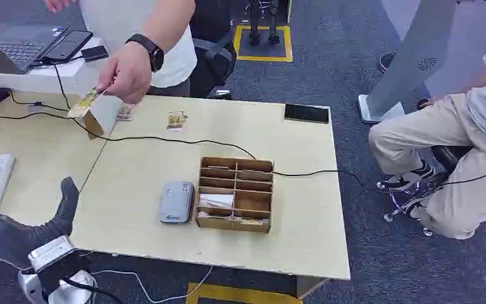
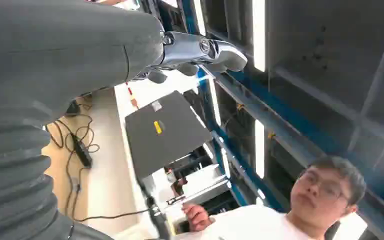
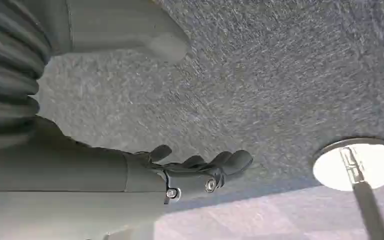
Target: Pass the card to the sensor for recognition and then transmit it.
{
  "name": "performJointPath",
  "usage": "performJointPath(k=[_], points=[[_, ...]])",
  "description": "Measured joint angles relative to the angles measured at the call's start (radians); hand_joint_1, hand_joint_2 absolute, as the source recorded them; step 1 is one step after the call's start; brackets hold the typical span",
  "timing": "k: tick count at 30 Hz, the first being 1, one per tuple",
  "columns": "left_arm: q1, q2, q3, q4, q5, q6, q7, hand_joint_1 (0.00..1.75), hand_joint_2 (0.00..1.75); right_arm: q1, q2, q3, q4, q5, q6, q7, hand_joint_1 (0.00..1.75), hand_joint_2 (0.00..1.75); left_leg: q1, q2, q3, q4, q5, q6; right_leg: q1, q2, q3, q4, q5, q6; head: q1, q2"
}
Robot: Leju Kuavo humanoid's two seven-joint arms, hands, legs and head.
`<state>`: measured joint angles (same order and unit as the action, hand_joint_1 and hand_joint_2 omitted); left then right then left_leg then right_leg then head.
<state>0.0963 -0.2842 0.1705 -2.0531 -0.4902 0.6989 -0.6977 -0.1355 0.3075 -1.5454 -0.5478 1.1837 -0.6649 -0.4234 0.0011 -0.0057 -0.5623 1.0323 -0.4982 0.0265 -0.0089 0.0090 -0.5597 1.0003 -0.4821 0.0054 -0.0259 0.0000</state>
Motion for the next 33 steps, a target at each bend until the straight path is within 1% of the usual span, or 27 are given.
performJointPath(k=[1, 2, 3, 5, 11, 15, 21, 26, 27, 28, 29, 33], points=[[0.004, 0.0, -0.003, 0.005, -0.001, 0.0, 0.0, 0.0, 1.75, 0.0, 0.0, 0.0, 0.001, 0.0, 0.0, 0.0, 0.0, 1.75, 0.0, 0.0, 0.0, 0.0, 0.0, 0.0, 0.0, 0.0, 0.0, 0.0, 0.0, 0.0, 0.0, 0.0], [0.003, -0.002, -0.028, 0.079, -0.045, 0.0, 0.015, 0.0, 1.75, 0.001, 0.0, 0.0, 0.007, 0.026, 0.0, 0.0, 0.0, 1.75, 0.0, 0.0, 0.0, 0.0, 0.0, 0.0, 0.0, 0.0, 0.0, 0.0, 0.0, 0.0, 0.0, 0.0], [-0.013, -0.002, -0.03, 0.161, -0.13, 0.0, 0.044, 0.0, 1.75, 0.0, -0.003, 0.0, 0.015, 0.076, 0.0, -0.008, 0.0, 1.75, 0.0, 0.001, 0.0, 0.0, 0.0, 0.0, 0.0, 0.0, -0.001, 0.0, 0.0, 0.0, 0.0, 0.0], [-0.024, 0.0, -0.03, 0.188, -0.165, 0.0, 0.058, 0.0, 1.75, 0.0, -0.004, 0.0, 0.021, 0.088, 0.0, -0.014, 0.0, 1.75, 0.0, 0.001, 0.0, 0.0, 0.0, 0.0, 0.0, 0.0, -0.001, 0.0, 0.0, 0.0, 0.0, 0.0], [-0.084, 0.005, -0.015, 0.27, -0.268, 0.0, 0.074, 0.0, 1.75, -0.003, -0.006, 0.0, 0.036, 0.095, 0.0, -0.019, 0.0, 1.75, 0.0, 0.001, 0.0, 0.0, 0.0, 0.0, 0.0, 0.001, -0.001, 0.0, 0.0, 0.0, 0.0, 0.0], [-0.131, 0.006, 0.027, 0.302, -0.378, 0.0, 0.074, 0.0, 1.75, -0.004, -0.009, 0.0, 0.049, 0.114, 0.0, -0.029, 0.0, 1.75, 0.0, 0.001, 0.0, 0.0, 0.0, 0.0, 0.0, 0.001, -0.001, 0.0, 0.0, 0.0, 0.0, 0.0], [-0.196, 0.006, 0.086, 0.348, -0.407, 0.001, 0.076, 0.0, 1.75, -0.007, -0.013, 0.0, 0.062, 0.121, 0.0, -0.032, 0.0, 1.75, 0.0, 0.001, 0.0, 0.0, 0.0, 0.0, 0.0, 0.001, -0.001, 0.0, 0.0, 0.0, 0.0, 0.0], [-0.235, 0.003, 0.111, 0.388, -0.404, 0.001, 0.092, 0.0, 1.75, -0.01, -0.015, 0.0, 0.067, 0.121, 0.0, -0.03, 0.0, 1.75, 0.0, 0.001, 0.0, 0.0, 0.0, 0.0, 0.0, 0.001, -0.001, 0.0, 0.0, 0.0, 0.0, 0.0], [-0.241, 0.001, 0.113, 0.398, -0.399, 0.001, 0.096, 0.07, 1.75, -0.01, -0.015, 0.0, 0.068, 0.121, 0.0, -0.03, 0.0, 1.75, 0.0, 0.001, 0.0, 0.0, 0.0, 0.0, 0.0, 0.001, -0.001, 0.0, 0.0, 0.0, 0.0, 0.0], [-0.246, 0.0, 0.113, 0.407, -0.39, 0.001, 0.097, 1.33, 1.75, -0.01, -0.016, 0.0, 0.069, 0.121, 0.0, -0.03, 0.0, 1.75, 0.0, 0.001, 0.0, 0.0, 0.0, 0.0, 0.0, 0.001, -0.001, 0.0, 0.0, 0.0, 0.0, 0.0], [-0.25, 0.0, 0.113, 0.415, -0.379, 0.001, 0.098, 1.75, 1.75, -0.011, -0.016, 0.0, 0.07, 0.12, 0.0, -0.03, 0.0, 1.75, 0.0, 0.001, 0.0, 0.0, 0.0, 0.0, 0.0, 0.001, -0.001, 0.0, 0.0, 0.0, 0.0, 0.0], [-0.261, -0.003, 0.113, 0.442, -0.336, 0.001, 0.1, 1.75, 1.75, -0.01, -0.016, 0.0, 0.071, 0.116, 0.0, -0.03, 0.0, 1.75, 0.0, 0.001, 0.0, 0.0, 0.0, 0.0, 0.0, 0.001, -0.001, 0.0, 0.0, 0.0, 0.0, 0.0]])
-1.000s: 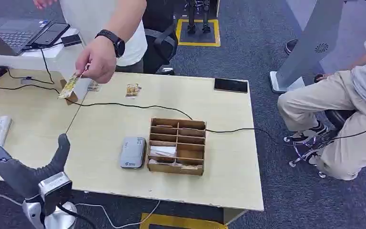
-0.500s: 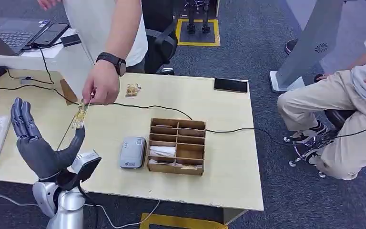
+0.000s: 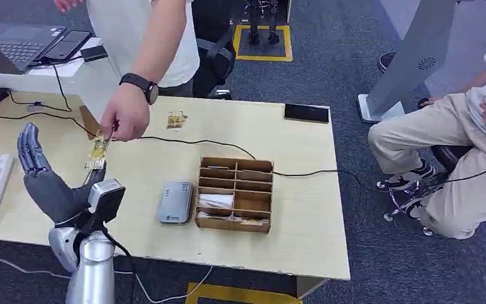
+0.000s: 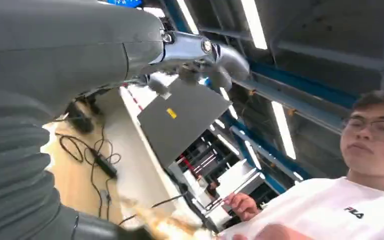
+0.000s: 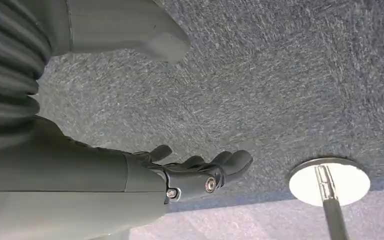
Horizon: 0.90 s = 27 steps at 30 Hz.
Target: Pass the card to the sensor for recognition and then transmit it.
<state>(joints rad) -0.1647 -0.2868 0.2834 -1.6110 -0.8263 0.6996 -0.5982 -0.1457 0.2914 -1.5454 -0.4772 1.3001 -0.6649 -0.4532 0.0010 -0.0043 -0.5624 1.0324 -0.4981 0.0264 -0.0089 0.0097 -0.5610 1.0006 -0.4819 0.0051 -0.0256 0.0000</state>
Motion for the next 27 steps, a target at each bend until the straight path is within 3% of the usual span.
performJointPath(k=[13, 21, 27], points=[[-0.004, 0.0, 0.0, 0.024, 0.054, 0.0, -0.007, 1.75, 1.75, 0.0, -0.001, 0.0, -0.001, -0.019, 0.0, 0.002, 0.0, 1.75, 0.0, 0.001, 0.0, 0.0, 0.0, 0.0, 0.0, 0.001, -0.001, 0.0, 0.0, 0.0, 0.0, 0.0], [-0.004, -0.001, 0.0, 0.029, 0.151, 0.0, -0.031, 1.75, 1.75, 0.001, -0.001, 0.0, -0.008, -0.038, 0.0, 0.022, 0.0, 1.75, 0.0, 0.001, 0.0, 0.0, 0.0, 0.0, 0.0, 0.001, -0.001, 0.0, 0.0, 0.0, 0.0, 0.0], [-0.004, -0.001, 0.0, 0.029, 0.2, 0.0, -0.058, 1.75, 1.75, 0.003, 0.004, 0.0, -0.049, -0.151, 0.0, 0.021, 0.0, 1.75, 0.0, 0.001, 0.0, 0.0, 0.0, 0.0, 0.0, 0.001, -0.001, 0.0, 0.0, 0.0, 0.0, 0.0]])
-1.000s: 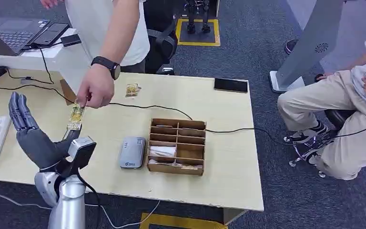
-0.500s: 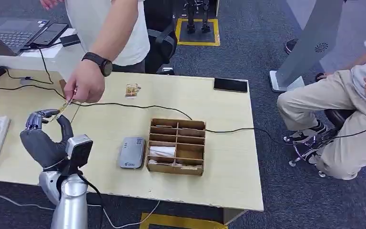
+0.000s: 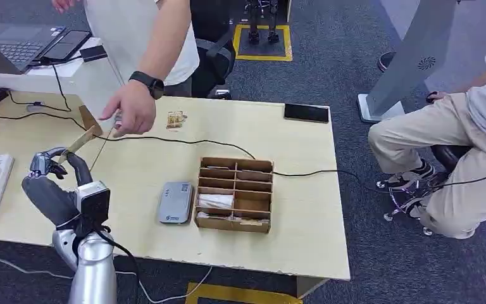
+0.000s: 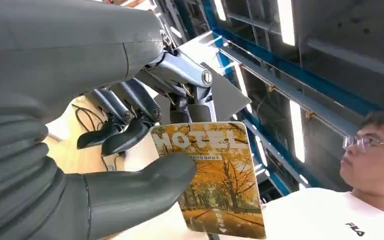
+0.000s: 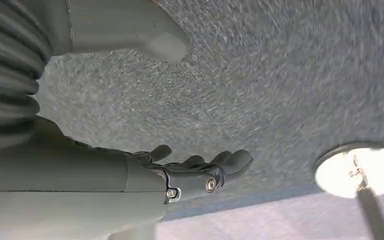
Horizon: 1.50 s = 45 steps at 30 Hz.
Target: Pass the card to the sensor for recognition and then transmit it.
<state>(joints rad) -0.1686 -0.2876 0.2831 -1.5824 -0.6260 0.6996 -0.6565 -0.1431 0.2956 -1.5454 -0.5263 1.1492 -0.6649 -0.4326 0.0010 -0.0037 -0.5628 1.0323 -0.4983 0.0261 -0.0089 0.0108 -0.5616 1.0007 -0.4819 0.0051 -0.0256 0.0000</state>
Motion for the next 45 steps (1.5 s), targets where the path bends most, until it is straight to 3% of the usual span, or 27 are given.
performJointPath(k=[13, 21, 24, 29, 37, 45], points=[[0.0, 0.0, 0.0, 0.0, 0.079, 0.0, 0.001, 1.75, 1.75, 0.012, 0.026, 0.0, -0.117, -0.212, 0.0, 0.052, 0.0, 1.75, 0.0, 0.0, 0.0, 0.0, 0.0, 0.0, 0.0, 0.0, 0.0, 0.0, 0.0, 0.0, 0.0, 0.0], [0.0, 0.0, -0.011, 0.0, 0.039, 0.0, -0.008, 1.75, 1.75, 0.013, 0.027, 0.0, -0.12, -0.261, 0.0, 0.055, 0.0, 1.75, 0.0, 0.0, 0.0, 0.0, 0.0, 0.0, 0.0, 0.0, 0.0, 0.0, 0.0, 0.0, 0.0, 0.0], [0.0, 0.0, -0.02, 0.0, -0.021, 0.0, -0.009, 1.75, 1.75, 0.014, 0.027, 0.0, -0.12, -0.263, 0.0, 0.048, 0.0, 1.75, 0.0, 0.0, 0.0, 0.0, 0.0, 0.0, 0.0, 0.0, 0.0, 0.0, 0.0, 0.0, 0.0, 0.0], [0.007, 0.0, -0.022, 0.0, -0.306, 0.0, 0.016, 1.75, 1.75, 0.014, 0.027, 0.0, -0.108, -0.278, 0.0, 0.027, 0.0, 1.75, 0.0, 0.0, 0.0, 0.0, 0.0, 0.0, 0.0, 0.0, 0.0, 0.0, 0.0, 0.0, 0.0, 0.0], [0.024, 0.0, -0.021, 0.0, -0.566, 0.001, 0.048, 1.75, 1.75, 0.014, 0.027, 0.0, -0.091, -0.278, 0.0, 0.014, 0.0, 1.75, 0.0, -0.001, -0.001, 0.0, 0.0, 0.0, 0.0, -0.001, 0.0, 0.0, 0.0, 0.0, 0.0, 0.0], [0.041, 0.006, -0.021, 0.006, -0.626, 0.001, 0.064, 1.75, 1.75, 0.015, 0.027, 0.0, -0.078, -0.278, 0.0, 0.007, 0.0, 1.75, 0.0, -0.001, -0.001, 0.0, 0.0, 0.0, 0.0, -0.001, 0.0, 0.0, 0.0, 0.0, 0.0, 0.0]])
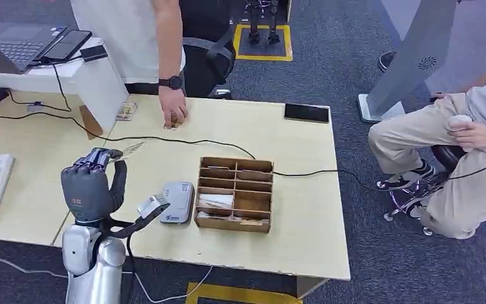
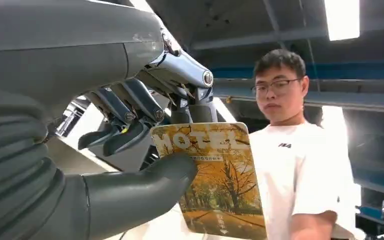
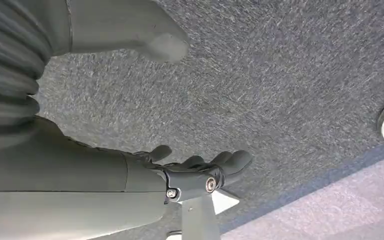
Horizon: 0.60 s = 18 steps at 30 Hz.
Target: Pass the card to the sensor for recognition and then transmit it.
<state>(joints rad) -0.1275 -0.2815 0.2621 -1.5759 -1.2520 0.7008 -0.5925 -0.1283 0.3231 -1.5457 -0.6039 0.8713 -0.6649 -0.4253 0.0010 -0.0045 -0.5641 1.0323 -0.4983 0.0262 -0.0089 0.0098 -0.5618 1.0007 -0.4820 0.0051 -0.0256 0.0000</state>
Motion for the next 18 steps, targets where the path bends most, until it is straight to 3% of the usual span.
performJointPath(k=[6, 11, 18], points=[[0.024, 0.003, -0.002, 0.029, -0.151, 0.0, 0.132, 1.75, 1.75, 0.0, 0.0, 0.0, 0.012, 0.002, 0.0, -0.011, 0.0, 1.75, 0.0, 0.0, 0.0, 0.0, 0.0, 0.0, 0.0, 0.0, -0.001, 0.0, 0.0, 0.0, 0.0, 0.0], [0.028, 0.011, -0.022, 0.08, -0.19, 0.0, 0.263, 1.75, 1.75, 0.0, -0.001, 0.0, 0.02, 0.004, 0.0, -0.015, 0.0, 1.75, 0.0, 0.0, 0.0, 0.0, 0.0, 0.0, 0.0, 0.0, -0.001, 0.0, 0.0, 0.0, 0.0, 0.0], [0.027, 0.024, -0.047, 0.137, -0.211, 0.001, 0.392, 1.75, 1.75, 0.0, -0.002, 0.0, 0.028, 0.011, 0.0, -0.019, 0.0, 1.75, 0.0, 0.0, 0.0, 0.0, 0.0, 0.0, 0.0, 0.0, -0.001, 0.0, 0.0, 0.0, 0.0, 0.0]])
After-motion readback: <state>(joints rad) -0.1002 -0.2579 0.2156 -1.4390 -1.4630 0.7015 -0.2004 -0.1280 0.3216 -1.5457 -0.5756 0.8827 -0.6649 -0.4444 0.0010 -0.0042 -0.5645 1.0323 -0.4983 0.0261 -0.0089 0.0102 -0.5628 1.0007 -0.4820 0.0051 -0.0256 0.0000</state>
